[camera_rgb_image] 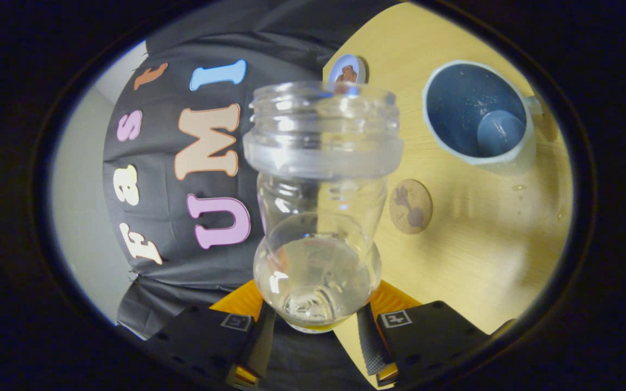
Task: Take the bottle from table, then pour the juice into the cup, finally place the bottle on the coaster
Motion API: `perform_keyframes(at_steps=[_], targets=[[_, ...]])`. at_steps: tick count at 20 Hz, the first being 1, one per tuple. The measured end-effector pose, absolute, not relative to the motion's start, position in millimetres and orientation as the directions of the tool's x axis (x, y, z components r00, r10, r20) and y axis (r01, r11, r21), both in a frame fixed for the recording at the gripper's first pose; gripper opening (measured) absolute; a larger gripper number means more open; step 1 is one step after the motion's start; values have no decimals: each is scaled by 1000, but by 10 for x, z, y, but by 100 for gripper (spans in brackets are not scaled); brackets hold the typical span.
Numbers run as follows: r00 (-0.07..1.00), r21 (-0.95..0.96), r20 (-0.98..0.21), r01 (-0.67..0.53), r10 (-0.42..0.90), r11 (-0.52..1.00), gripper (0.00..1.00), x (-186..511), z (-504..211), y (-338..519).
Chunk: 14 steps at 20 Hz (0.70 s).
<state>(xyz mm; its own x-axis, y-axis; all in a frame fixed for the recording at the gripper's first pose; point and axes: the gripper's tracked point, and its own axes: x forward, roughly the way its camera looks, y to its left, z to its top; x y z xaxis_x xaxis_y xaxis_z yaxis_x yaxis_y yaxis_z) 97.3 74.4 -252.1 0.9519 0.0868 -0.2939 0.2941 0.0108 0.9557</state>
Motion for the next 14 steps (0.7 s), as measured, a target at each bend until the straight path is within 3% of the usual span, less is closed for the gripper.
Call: perform_keyframes(at_steps=[14], targets=[[962,952,-268,272,49,-140,71,1066,-2443,701]])
